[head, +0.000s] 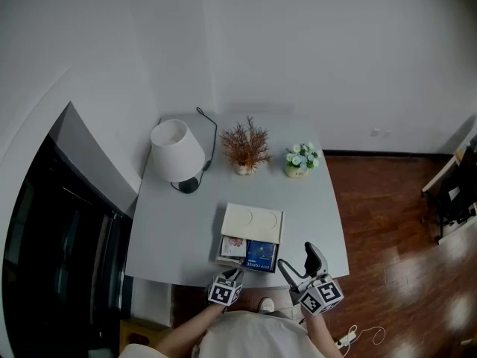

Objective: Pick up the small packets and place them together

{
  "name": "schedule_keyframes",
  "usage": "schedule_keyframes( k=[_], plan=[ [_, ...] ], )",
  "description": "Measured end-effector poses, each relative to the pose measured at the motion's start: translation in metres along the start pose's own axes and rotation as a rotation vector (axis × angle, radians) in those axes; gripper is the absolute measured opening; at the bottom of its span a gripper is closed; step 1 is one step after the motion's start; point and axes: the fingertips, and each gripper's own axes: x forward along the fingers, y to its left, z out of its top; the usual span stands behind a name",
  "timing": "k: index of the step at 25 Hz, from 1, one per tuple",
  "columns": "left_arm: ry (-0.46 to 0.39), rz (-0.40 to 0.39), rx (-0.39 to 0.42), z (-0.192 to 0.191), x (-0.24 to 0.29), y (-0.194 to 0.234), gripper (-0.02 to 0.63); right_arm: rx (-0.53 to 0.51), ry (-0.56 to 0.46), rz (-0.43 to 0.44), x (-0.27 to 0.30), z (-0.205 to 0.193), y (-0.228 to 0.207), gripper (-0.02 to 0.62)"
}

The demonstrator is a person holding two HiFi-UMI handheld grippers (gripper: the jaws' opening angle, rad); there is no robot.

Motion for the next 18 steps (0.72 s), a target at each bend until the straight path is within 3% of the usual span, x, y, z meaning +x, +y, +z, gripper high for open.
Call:
schedule_keyframes(
  k=[6, 7, 13, 18],
  plan=[
    [-0.343, -0.009, 0.019, 0.093, -0.064, 0.002, 0.081, -0.004, -0.004, 0.045, 0.021, 0.003, 0.009, 0.434],
    [-0.387, -0.010, 0.019, 0.107, -0.073, 0.003, 0.117, -0.001, -0.005, 0.052, 0.024, 0.003, 0.011, 0.434],
    [-0.596, 0.074, 0.084, 0.177, -0.135, 0.017, 0.189, 0.004, -0.022, 0.083, 0.036, 0.011, 0.023, 0.434],
    [-0.719, 0.188, 0.173, 0.207, -0.192, 0.029, 0.281, -0.003, -0.048, 0.072, 0.037, 0.019, 0.025, 0.434]
  ],
)
